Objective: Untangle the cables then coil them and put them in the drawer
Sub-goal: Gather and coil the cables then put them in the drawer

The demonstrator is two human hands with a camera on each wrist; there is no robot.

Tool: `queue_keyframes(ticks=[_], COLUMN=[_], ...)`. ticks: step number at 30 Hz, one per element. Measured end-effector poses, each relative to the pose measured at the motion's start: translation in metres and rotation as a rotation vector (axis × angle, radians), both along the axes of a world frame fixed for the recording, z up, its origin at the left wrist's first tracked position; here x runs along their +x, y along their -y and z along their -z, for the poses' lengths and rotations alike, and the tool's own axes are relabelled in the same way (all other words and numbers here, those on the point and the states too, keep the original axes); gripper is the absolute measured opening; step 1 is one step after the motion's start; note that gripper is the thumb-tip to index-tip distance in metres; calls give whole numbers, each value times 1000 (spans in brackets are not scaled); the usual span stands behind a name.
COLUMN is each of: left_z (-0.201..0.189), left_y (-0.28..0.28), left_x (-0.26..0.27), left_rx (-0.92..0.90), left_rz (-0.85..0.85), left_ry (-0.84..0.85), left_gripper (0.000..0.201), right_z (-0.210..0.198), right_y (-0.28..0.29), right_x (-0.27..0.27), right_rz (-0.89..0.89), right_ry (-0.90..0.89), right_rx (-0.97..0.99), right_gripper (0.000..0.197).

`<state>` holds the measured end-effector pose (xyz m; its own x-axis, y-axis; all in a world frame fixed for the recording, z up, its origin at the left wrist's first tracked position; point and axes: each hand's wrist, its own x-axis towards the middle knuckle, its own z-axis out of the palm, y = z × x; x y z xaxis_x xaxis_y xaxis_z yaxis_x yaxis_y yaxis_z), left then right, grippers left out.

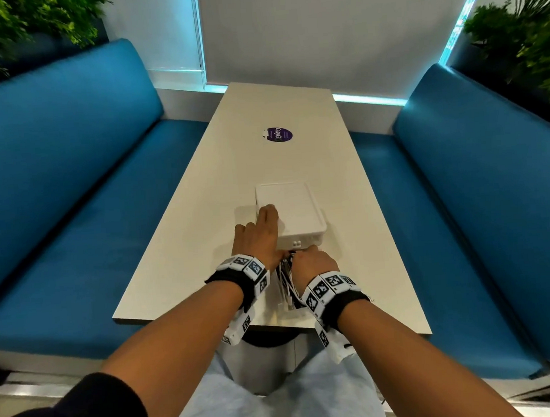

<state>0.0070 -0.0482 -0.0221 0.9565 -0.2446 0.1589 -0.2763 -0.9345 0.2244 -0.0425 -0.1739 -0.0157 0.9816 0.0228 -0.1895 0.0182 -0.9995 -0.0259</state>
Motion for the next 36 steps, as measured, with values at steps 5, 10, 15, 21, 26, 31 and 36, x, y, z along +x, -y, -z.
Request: queue_keyframes(ticks=[5,10,15,21,26,31,36], left_z=[-2,0,-5,-9,-11,-10,-11], left_y=[10,19,1,6,5,3,0], left_x=[-5,-3,0,-1,-1,1,2], left_rx=[114,52,72,126,98,65,24], left_rz=[-70,-67,43,39,52,72,113], left_ry=[75,17,-1,-18,-29,-49,-72], left_gripper=[89,89,80,74,72,71,70], right_z=[5,5,11,-4,-7,5,18], right_y=[4,10,20,42,58,63,58], right_x=[0,2,4,-2,-9,-6,-5], right_rz=[33,86,159,194,82,117,240], right_ry=[34,54,186,195,102,158,230], right_rx=[19,99,227,444,477,395,447], right_gripper=[33,29,29,32,23,24,15])
